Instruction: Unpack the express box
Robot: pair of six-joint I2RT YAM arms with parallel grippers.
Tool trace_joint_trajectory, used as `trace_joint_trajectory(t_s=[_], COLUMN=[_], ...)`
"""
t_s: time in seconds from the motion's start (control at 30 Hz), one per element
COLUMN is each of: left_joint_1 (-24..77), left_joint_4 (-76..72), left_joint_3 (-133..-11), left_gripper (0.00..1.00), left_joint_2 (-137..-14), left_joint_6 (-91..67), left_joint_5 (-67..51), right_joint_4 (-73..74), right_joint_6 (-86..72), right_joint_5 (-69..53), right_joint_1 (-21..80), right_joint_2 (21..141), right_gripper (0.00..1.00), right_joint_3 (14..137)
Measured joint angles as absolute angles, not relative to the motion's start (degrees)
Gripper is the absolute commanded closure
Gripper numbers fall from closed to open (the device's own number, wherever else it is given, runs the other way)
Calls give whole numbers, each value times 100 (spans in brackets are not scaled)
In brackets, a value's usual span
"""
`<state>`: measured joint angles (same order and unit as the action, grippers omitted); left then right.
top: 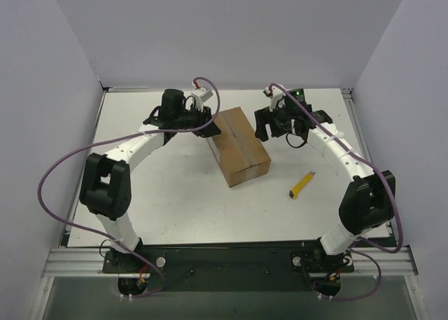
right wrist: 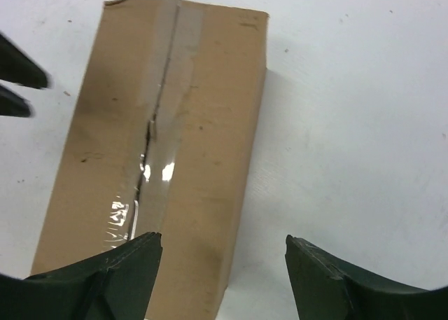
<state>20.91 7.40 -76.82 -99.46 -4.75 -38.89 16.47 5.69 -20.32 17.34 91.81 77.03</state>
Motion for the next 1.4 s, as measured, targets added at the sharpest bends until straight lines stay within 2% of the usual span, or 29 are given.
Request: trace_joint_trajectory(t_s=[0.23,0.3,0.47,0.77,0.97,1.4], left_joint_1=[2106,2099,2099,2093,2075,2025], left_joint_4=[368,261,73,-27,-25,-71], left_joint_3=[-7671,-7653,-7550,-7513,-7553,-7616], left_gripper=[60,61,63,67,70,72], left_joint_2=[-10892,-10965,-10962,-10995,-11054,-11181], left_joint_6=[-1087,-1243,-1343,-1487,-1597,-1785], left_joint_5=[-4075,-4095,-4027,-3975,-3992,-4077], right_joint_4=[1511,1461,1378,1000,648,412], right_joint_6=[569,569,683,1426,1802,2047], right_joint_5=[-1787,-1623,-1094,276,1079,1107], right_joint_1=[2357,2453,2768,3642,3664,3693], right_joint_2=[9500,9657,10127,10696,10779,10881], right_gripper=[13,6,2,0,2,1], right_joint_3=[7835,7835,8051,8466,8403,8289])
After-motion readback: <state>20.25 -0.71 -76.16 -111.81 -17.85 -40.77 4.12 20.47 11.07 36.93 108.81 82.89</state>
